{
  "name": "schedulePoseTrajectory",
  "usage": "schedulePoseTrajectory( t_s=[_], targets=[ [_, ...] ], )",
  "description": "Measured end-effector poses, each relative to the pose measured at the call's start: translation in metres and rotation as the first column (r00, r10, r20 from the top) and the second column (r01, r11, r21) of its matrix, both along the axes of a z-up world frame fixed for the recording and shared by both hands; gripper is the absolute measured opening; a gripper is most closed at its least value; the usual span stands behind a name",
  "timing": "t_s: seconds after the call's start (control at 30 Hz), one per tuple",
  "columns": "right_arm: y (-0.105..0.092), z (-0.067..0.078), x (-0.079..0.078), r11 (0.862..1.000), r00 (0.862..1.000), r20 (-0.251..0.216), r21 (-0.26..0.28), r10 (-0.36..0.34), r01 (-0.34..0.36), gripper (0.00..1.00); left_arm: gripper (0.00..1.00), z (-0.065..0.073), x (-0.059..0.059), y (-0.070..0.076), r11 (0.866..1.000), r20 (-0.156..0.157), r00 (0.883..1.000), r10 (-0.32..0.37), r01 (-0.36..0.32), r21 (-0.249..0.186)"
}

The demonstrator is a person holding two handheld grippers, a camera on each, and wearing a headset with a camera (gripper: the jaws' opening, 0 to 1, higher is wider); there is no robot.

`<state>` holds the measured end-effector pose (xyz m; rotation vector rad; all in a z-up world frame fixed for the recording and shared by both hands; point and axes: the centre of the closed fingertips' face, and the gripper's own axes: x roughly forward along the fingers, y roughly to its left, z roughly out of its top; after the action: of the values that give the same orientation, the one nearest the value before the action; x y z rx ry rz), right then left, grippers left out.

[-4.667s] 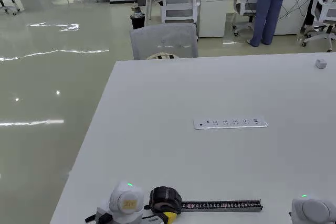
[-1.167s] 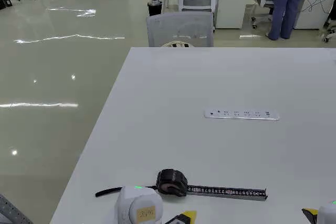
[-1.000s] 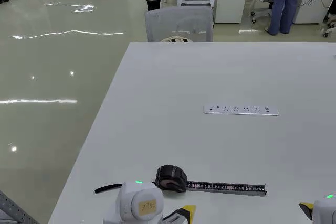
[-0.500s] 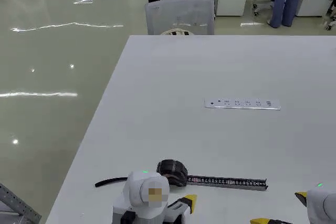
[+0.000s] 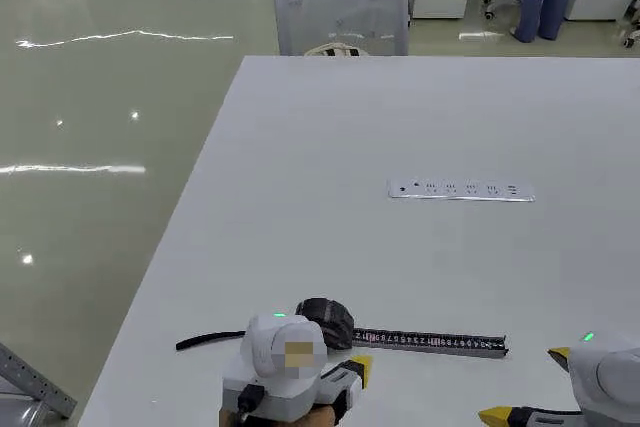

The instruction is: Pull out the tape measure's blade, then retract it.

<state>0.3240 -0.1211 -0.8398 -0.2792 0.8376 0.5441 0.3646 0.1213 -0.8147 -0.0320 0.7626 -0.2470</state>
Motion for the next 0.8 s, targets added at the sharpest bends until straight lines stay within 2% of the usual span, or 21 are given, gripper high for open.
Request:
schedulePoseTrajectory(
  t_s=[0.27, 0.6, 0.8],
  targets=[
    [-0.003, -0.013, 0.013, 0.994, 0.995, -0.014, -0.047, 0.1, -0.101, 0.77, 0.8, -0.009, 0.009, 0.0, 1.0, -0.007, 1.0, 0.019, -0.019, 0.002],
    [-0.011, -0.028, 0.026, 0.981, 0.984, -0.038, -0.082, 0.174, -0.177, 0.75, 0.79, -0.02, 0.021, -0.003, 0.999, -0.012, 0.999, 0.033, -0.033, 0.009],
    [-0.017, -0.033, 0.033, 0.966, 0.972, -0.042, -0.112, 0.23, -0.234, 0.73, 0.79, -0.024, 0.031, -0.006, 0.999, -0.01, 0.999, 0.039, -0.039, 0.011]
  ],
)
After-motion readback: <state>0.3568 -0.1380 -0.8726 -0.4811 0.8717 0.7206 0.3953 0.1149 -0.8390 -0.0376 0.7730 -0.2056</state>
